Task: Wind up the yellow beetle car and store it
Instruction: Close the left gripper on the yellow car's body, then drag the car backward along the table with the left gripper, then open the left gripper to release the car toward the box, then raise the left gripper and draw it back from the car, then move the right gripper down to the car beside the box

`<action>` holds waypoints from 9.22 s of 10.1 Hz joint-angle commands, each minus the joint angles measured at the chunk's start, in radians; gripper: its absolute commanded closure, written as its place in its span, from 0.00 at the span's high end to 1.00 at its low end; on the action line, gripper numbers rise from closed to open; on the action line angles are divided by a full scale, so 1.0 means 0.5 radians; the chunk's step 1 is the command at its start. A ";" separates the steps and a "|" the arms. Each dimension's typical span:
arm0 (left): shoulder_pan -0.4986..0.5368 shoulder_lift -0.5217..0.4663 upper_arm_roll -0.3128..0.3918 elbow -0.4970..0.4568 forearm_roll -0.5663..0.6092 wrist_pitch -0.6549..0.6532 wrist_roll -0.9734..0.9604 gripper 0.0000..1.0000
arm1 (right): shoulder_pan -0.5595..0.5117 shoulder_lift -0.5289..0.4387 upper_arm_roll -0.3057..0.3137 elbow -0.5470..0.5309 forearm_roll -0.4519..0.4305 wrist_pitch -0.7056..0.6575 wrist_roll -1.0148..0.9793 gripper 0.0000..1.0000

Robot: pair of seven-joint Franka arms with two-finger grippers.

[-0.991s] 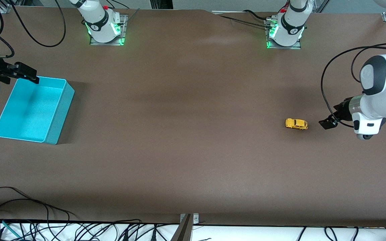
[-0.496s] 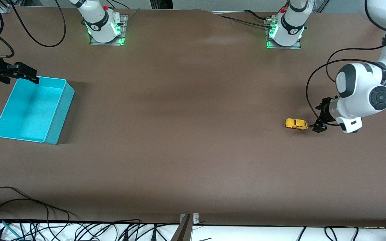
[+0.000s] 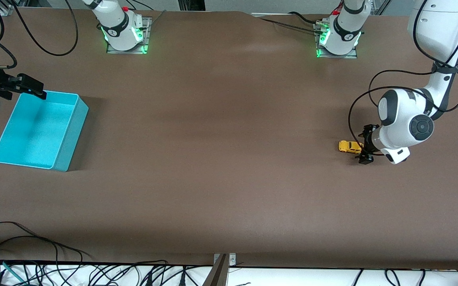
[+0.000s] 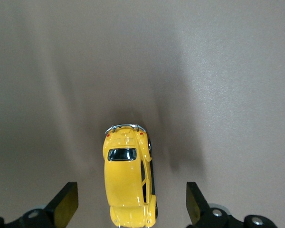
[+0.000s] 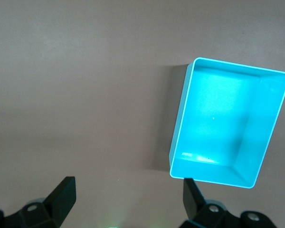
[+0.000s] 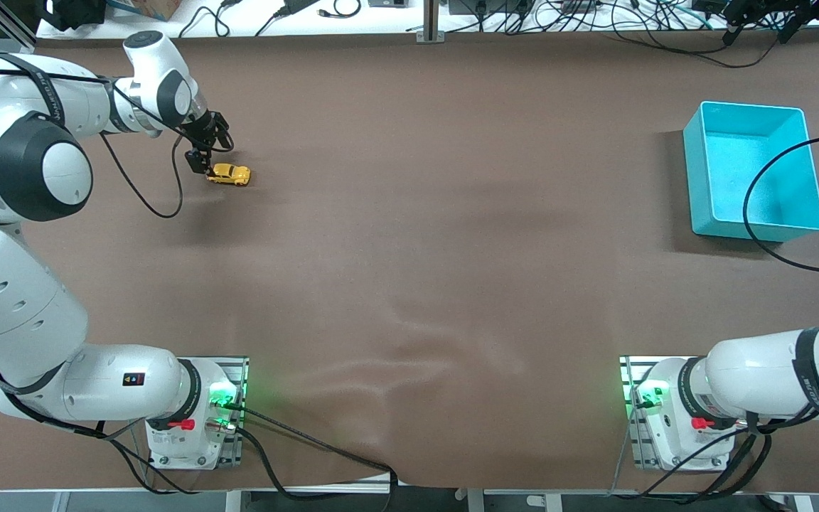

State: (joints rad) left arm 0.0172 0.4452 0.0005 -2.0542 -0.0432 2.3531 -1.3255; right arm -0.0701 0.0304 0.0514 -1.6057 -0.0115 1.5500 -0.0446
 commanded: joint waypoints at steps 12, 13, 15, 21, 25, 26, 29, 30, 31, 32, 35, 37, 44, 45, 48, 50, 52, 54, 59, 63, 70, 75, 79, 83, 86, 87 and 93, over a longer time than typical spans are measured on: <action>-0.013 -0.050 -0.154 -0.021 -0.064 -0.021 -0.238 0.00 | -0.001 0.019 0.008 0.058 0.005 -0.038 -0.009 1.00; -0.013 -0.056 -0.227 -0.018 -0.064 -0.037 -0.348 0.00 | -0.001 0.019 0.008 0.058 0.005 -0.038 -0.009 1.00; -0.016 -0.029 -0.353 -0.018 -0.064 -0.031 -0.484 0.00 | -0.001 0.019 0.008 0.058 0.005 -0.038 -0.009 1.00; -0.022 0.122 -0.372 -0.018 -0.036 0.199 -0.623 0.00 | -0.010 0.019 -0.002 0.058 0.069 -0.047 -0.012 1.00; 0.140 0.149 -0.366 -0.024 0.187 0.193 -0.540 0.00 | -0.010 0.019 0.002 0.058 0.072 -0.047 -0.015 1.00; 0.177 0.159 -0.366 -0.024 0.194 0.190 -0.464 0.00 | -0.010 0.019 0.002 0.058 0.072 -0.051 -0.012 1.00; 0.275 0.192 -0.348 -0.018 0.270 0.187 -0.396 0.00 | -0.010 0.016 0.002 0.058 0.072 -0.051 -0.015 1.00; 0.333 0.211 -0.342 -0.012 0.325 0.196 -0.393 0.00 | -0.010 0.016 0.002 0.058 0.072 -0.051 -0.015 1.00; 0.385 0.235 -0.342 0.009 0.417 0.196 -0.393 0.00 | -0.010 0.019 0.002 0.058 0.072 -0.051 -0.015 1.00; 0.413 0.269 -0.342 0.031 0.445 0.196 -0.393 0.00 | -0.010 0.016 0.002 0.058 0.075 -0.051 -0.015 1.00; 0.456 0.297 -0.336 0.065 0.451 0.196 -0.393 0.00 | -0.007 0.016 0.002 0.058 0.075 -0.051 -0.015 1.00; 0.490 0.309 -0.332 0.071 0.494 0.199 -0.389 0.00 | -0.010 0.016 0.002 0.058 0.075 -0.051 -0.015 1.00; 0.533 0.309 -0.339 0.089 0.568 0.193 -0.393 0.45 | -0.007 0.016 0.002 0.058 0.096 -0.063 -0.015 1.00; 0.533 0.309 -0.339 0.089 0.568 0.190 -0.393 0.78 | -0.010 0.016 -0.001 0.058 0.115 -0.069 -0.015 1.00; 0.533 0.288 -0.348 0.089 0.559 0.181 -0.414 1.00 | -0.016 0.016 -0.005 0.058 0.127 -0.072 -0.015 1.00; 0.533 0.282 -0.354 0.089 0.556 0.178 -0.423 1.00 | -0.013 0.016 -0.005 0.058 0.127 -0.072 -0.015 1.00; 0.533 0.221 -0.360 0.086 0.553 0.166 -0.399 1.00 | -0.013 0.016 -0.005 0.058 0.127 -0.072 -0.015 1.00; 0.545 0.126 -0.418 0.086 0.550 0.117 -0.332 1.00 | -0.013 0.016 -0.005 0.058 0.127 -0.072 -0.015 1.00; 0.595 -0.129 -0.520 0.114 0.397 0.028 0.079 1.00 | -0.013 0.016 -0.005 0.058 0.127 -0.072 -0.015 1.00; 0.589 -0.154 -0.568 0.396 0.274 -0.340 0.570 1.00 | -0.016 0.016 -0.005 0.058 0.127 -0.072 -0.015 1.00; 0.592 -0.365 -0.630 0.405 0.258 -0.445 1.570 0.98 | -0.016 0.016 -0.005 0.058 0.124 -0.066 -0.018 1.00; 0.585 -0.488 -0.655 0.411 0.258 -0.512 2.098 1.00 | -0.016 0.056 -0.002 0.054 0.118 0.001 -0.024 1.00; 0.588 -0.593 -0.664 0.408 0.261 -0.647 2.422 1.00 | 0.002 0.099 0.011 0.024 0.106 -0.120 -0.073 1.00; 0.592 -0.590 -0.655 0.414 0.246 -0.669 2.636 1.00 | 0.060 0.185 0.017 0.030 0.127 -0.170 -0.374 1.00; 0.588 -0.590 -0.661 0.421 0.234 -0.687 2.614 1.00 | 0.082 0.295 0.014 0.039 0.127 -0.106 -0.590 1.00; 0.588 -0.587 -0.661 0.421 0.234 -0.690 2.620 1.00 | 0.079 0.356 0.011 0.042 0.130 -0.081 -0.783 1.00; 0.589 -0.578 -0.658 0.418 0.234 -0.690 2.623 1.00 | -0.047 0.449 0.005 -0.435 0.118 0.546 -2.007 1.00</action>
State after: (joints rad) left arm 0.3049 0.1664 -0.3268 -1.8456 0.0994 2.0229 -0.0481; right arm -0.0663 0.2797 0.0485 -1.7162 0.0381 1.7287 -0.9034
